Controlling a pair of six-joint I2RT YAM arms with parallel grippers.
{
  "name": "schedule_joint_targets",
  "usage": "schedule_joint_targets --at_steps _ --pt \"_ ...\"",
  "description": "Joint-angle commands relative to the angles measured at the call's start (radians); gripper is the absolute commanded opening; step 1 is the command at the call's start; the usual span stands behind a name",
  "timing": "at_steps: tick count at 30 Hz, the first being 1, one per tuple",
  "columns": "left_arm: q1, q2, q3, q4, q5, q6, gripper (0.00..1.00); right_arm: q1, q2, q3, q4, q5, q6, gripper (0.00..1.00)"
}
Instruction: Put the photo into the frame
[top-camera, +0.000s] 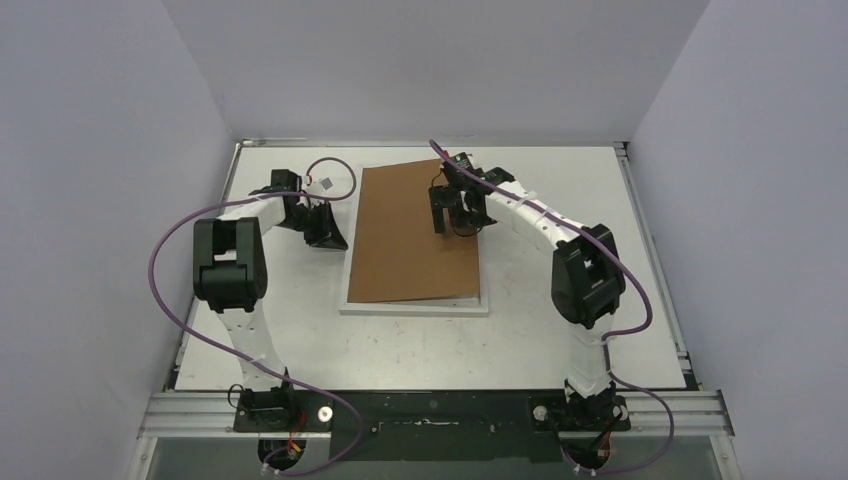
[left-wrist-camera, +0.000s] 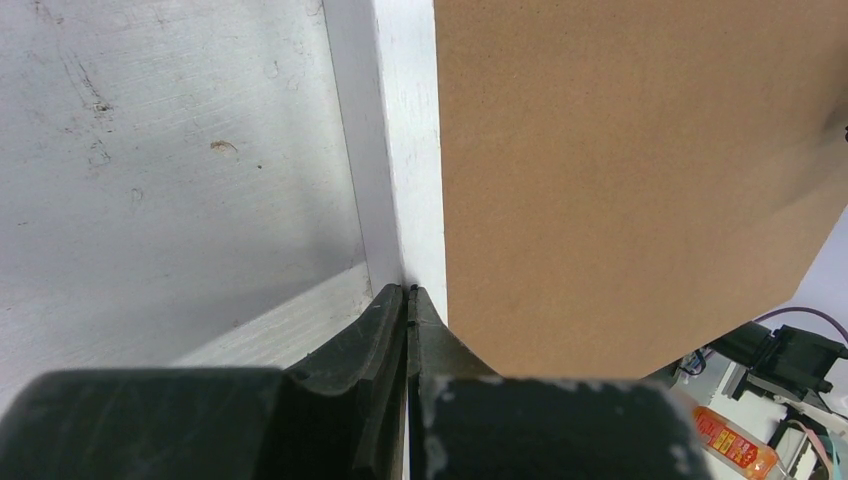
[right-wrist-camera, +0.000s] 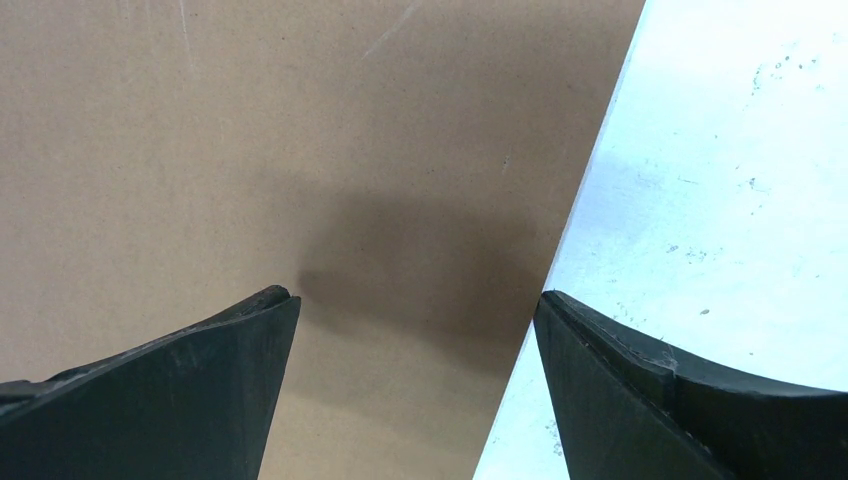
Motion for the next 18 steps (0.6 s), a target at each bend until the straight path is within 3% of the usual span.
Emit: schedule_joint_targets --at_steps 1,18 --pt "-0.006 0.02 0.001 0.009 0.011 0.026 0.0 0.001 -0.044 -0.017 0.058 -0.02 -0.008 0.9" --pt "0.0 0.013 0.019 -0.023 0.002 0.04 0.0 -0.064 -0.105 -0.138 0.168 -0.191 -0.006 0.9"
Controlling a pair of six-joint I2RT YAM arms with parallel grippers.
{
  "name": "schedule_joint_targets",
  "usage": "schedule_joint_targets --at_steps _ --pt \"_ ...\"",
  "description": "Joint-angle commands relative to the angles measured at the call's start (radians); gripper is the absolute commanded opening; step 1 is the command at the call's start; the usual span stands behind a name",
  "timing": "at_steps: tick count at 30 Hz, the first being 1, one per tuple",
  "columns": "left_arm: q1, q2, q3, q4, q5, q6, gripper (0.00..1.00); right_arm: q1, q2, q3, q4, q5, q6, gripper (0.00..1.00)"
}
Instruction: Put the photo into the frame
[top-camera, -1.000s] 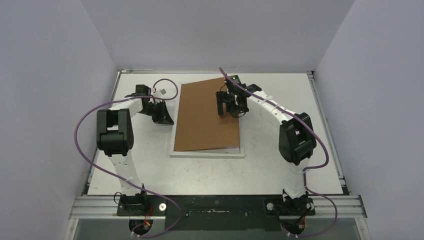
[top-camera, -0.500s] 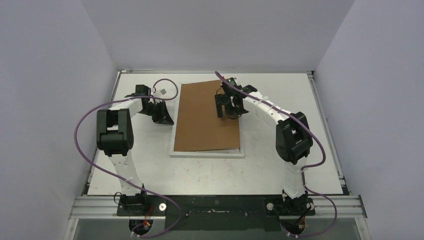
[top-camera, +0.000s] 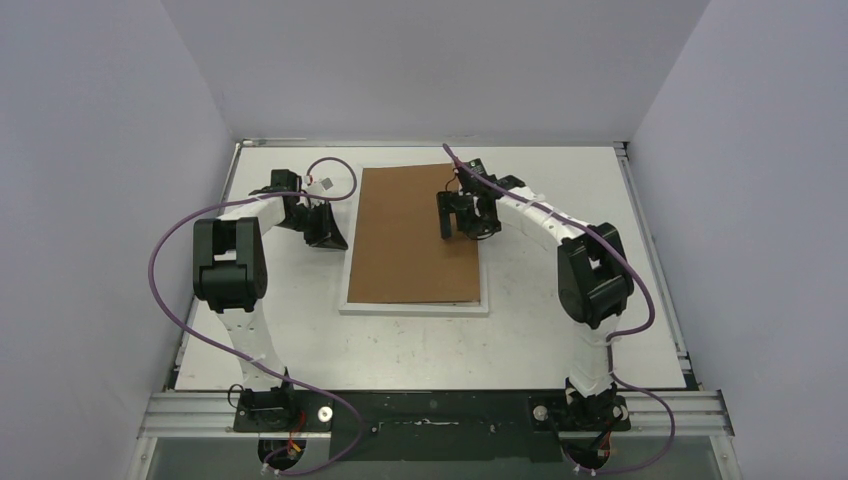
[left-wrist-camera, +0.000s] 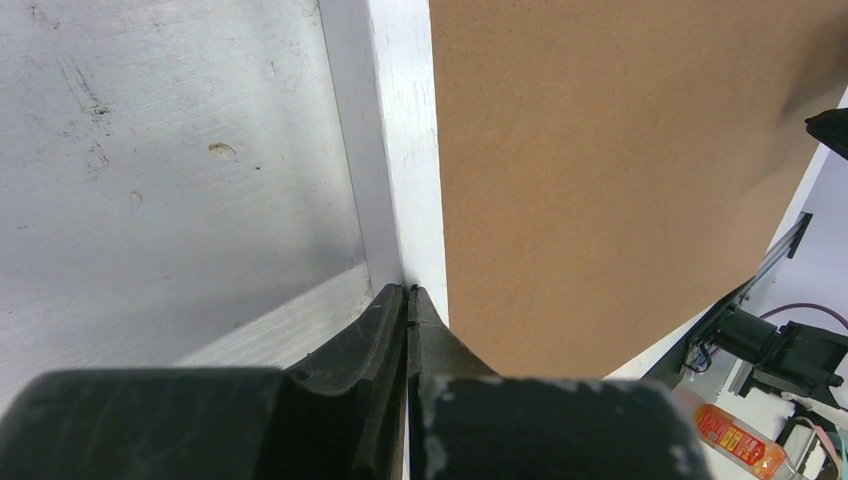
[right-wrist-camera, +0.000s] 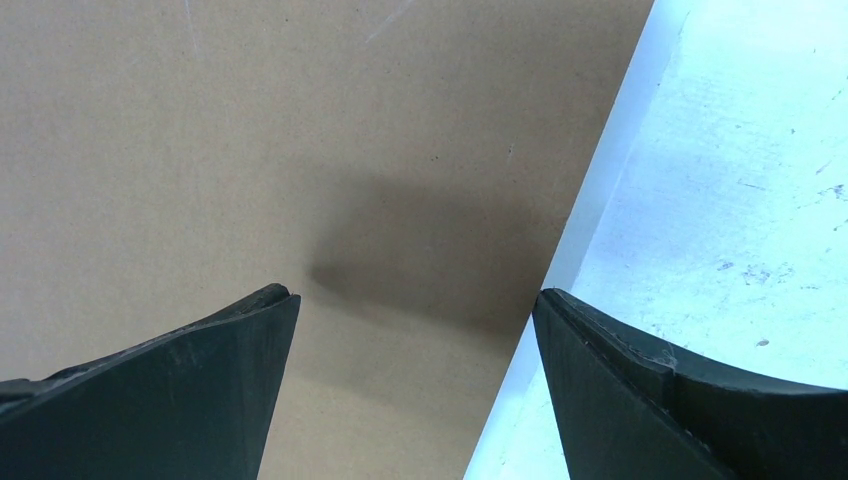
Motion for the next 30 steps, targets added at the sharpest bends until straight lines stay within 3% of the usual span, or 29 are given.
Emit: schedule_joint_targets --at_steps 1,15,23,30 --pt "0.0 0.013 0.02 -0.022 0.0 0.025 0.0 -0.008 -0.078 -0.008 0.049 -0.04 -0.015 0.9" --pt "-0.005 0.011 0.028 -0.029 -0.006 0.02 0.0 -0.038 -0.078 -0.03 0.089 -0.013 -0.022 0.9" --pt "-0.004 0.02 0.042 -0.039 -0.006 0.019 0.0 0.014 -0.152 -0.189 0.221 -0.042 0.061 0.9" --pt "-0.004 0.021 0.046 -0.039 -0.005 0.016 0.0 0.047 -0.111 -0.165 0.234 -0.053 0.066 0.95"
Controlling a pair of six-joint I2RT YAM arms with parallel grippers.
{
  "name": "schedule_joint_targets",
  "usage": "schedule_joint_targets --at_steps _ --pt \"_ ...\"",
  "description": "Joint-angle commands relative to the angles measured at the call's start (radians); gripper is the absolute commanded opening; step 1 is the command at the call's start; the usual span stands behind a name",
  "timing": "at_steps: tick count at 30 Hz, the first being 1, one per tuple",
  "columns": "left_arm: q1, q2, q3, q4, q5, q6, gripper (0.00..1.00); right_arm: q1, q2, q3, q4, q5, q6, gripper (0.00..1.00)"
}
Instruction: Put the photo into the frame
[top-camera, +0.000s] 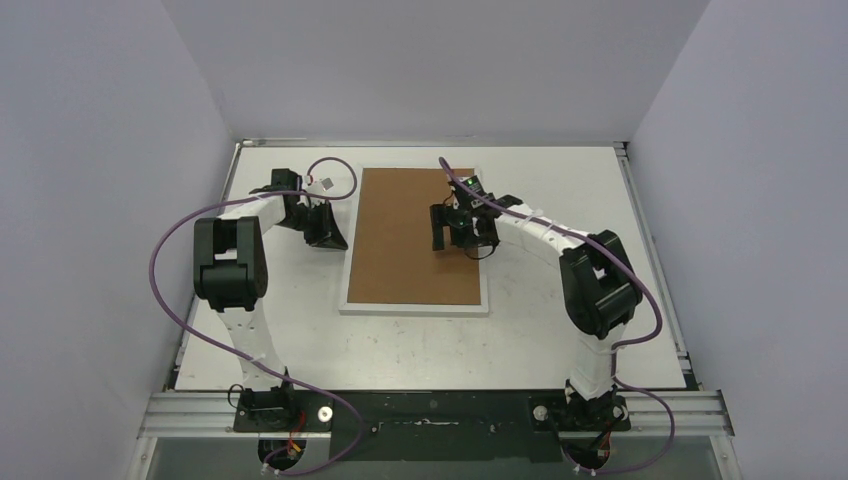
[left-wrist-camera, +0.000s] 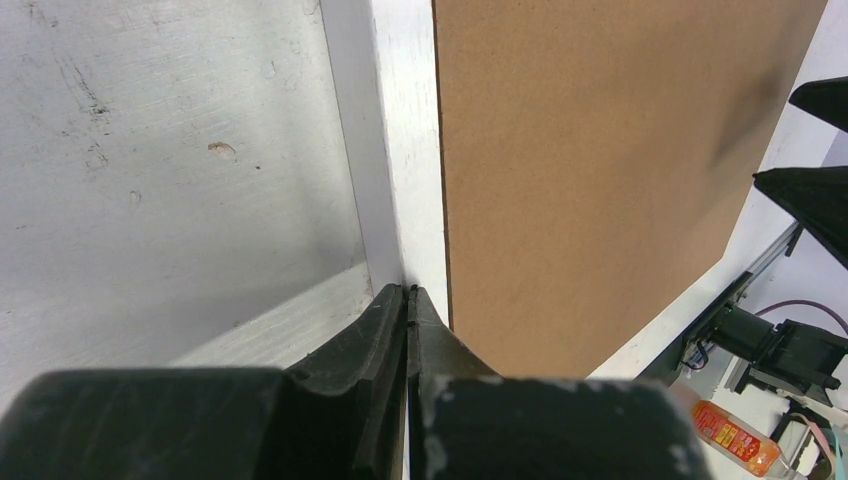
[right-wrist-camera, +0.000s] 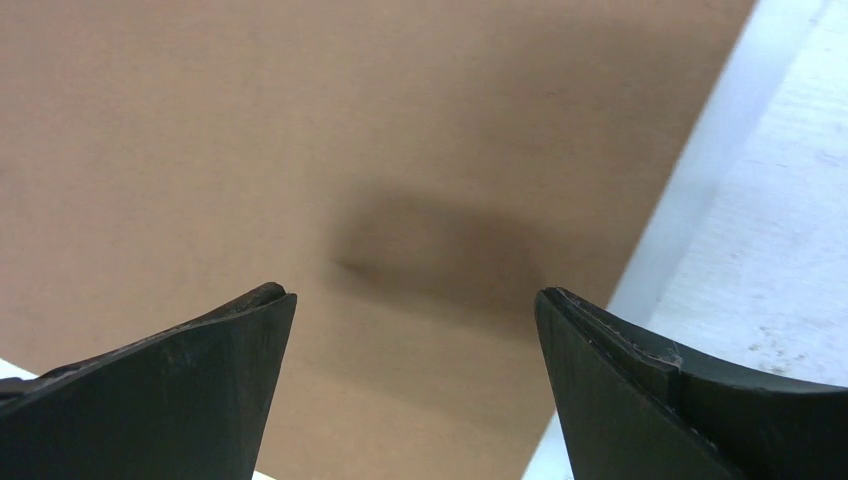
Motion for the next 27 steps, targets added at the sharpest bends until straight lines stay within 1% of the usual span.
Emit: schedule_joint_targets --at_steps 1,12,13,14,17,27 --pt "-0.003 0.012 0.029 -0.016 -0.002 0.013 0.0 0.02 -0.021 0.039 0.057 -0.012 0.016 0.95" --pt "-0.003 0.013 0.03 -0.015 -0.004 0.01 0.0 0.065 0.111 0.162 -0.006 0.034 0.02 0.98" --pt "-0.003 0.013 0.03 -0.015 -0.004 0.01 0.0 0.067 0.119 0.168 -0.008 0.039 0.022 1.0" --pt "-0.003 0.014 0.03 -0.015 -0.005 0.01 0.0 0.072 0.127 0.174 -0.014 0.046 0.023 0.98" --pt "-0.003 0.012 0.029 -0.015 -0.007 0.012 0.0 0.072 0.146 0.186 -0.026 0.058 0.03 0.95" --pt "-0.003 0.011 0.039 -0.023 -0.005 0.012 0.0 0.074 0.202 0.177 -0.028 0.049 0.055 0.91"
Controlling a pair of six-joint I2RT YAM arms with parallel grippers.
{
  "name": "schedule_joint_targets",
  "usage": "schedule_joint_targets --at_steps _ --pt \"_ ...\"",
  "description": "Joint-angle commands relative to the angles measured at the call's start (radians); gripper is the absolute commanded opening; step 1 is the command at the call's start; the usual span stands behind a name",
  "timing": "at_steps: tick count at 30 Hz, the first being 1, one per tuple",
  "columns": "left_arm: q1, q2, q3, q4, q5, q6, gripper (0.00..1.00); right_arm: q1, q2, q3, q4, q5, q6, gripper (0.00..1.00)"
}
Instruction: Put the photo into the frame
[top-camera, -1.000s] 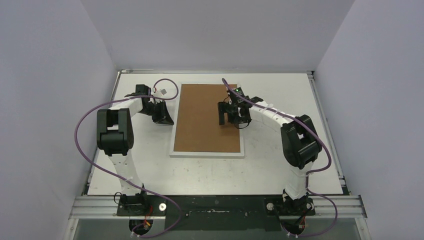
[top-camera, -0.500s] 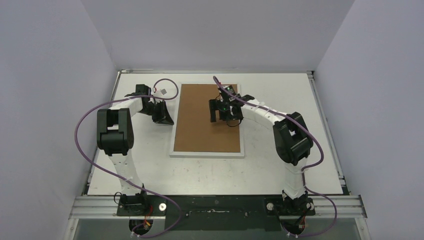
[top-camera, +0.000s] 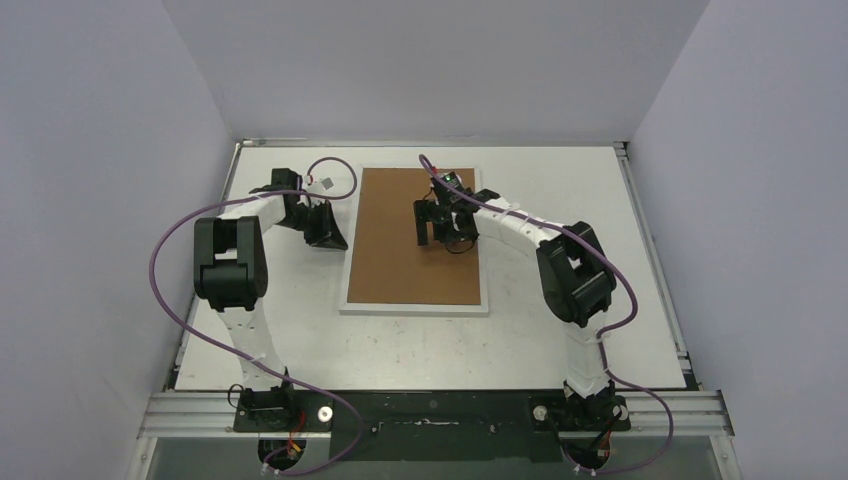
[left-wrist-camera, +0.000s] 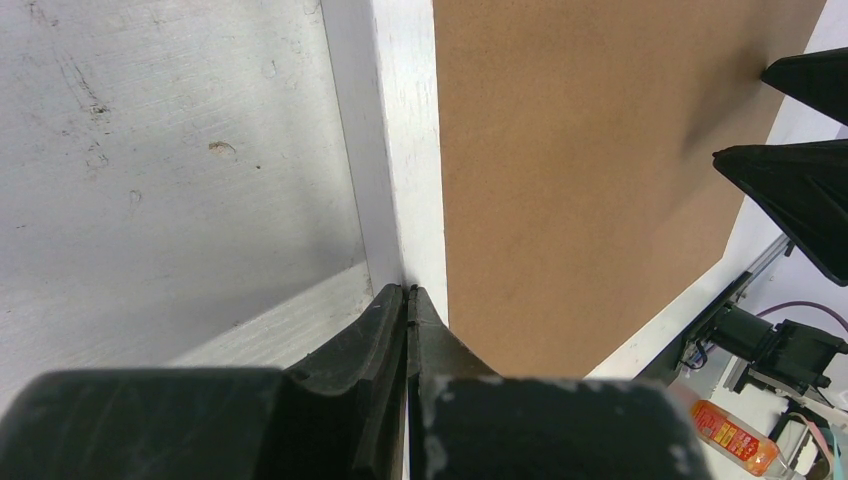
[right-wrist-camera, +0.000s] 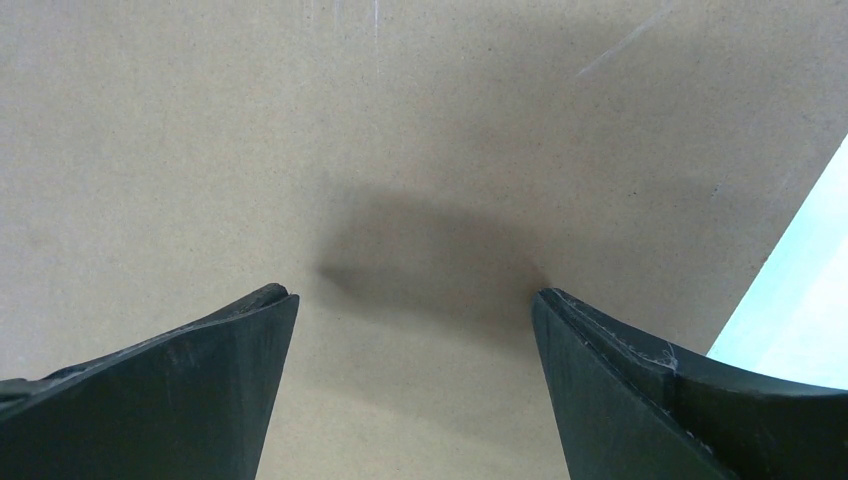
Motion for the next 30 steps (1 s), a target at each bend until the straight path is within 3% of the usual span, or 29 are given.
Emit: schedule_joint_targets --at_steps 1,15,19,22,25,30 --pt "-0.003 0.008 0.034 -0.016 -0.004 0.012 0.0 0.01 0.053 0.0 -0.003 0.004 0.025 0.91" --pt "-0.006 0.013 0.034 -0.024 -0.002 0.018 0.0 0.039 0.045 -0.023 0.023 0.031 0.057 0.89" --pt "-0.002 0.003 0.049 -0.046 0.017 0.014 0.0 0.028 -0.027 0.089 0.015 -0.036 0.055 0.97" --pt "0.006 -0.006 0.065 -0.063 0.031 0.009 0.0 -0.013 -0.062 0.177 -0.019 -0.057 0.046 1.0" --pt "0.016 -0.012 0.091 -0.078 0.044 0.003 0.0 -0.086 -0.085 0.206 -0.044 -0.027 0.035 0.91" --pt "0.016 -0.009 0.115 -0.094 0.053 0.002 0.04 -0.192 -0.175 0.045 -0.005 -0.031 0.079 0.9"
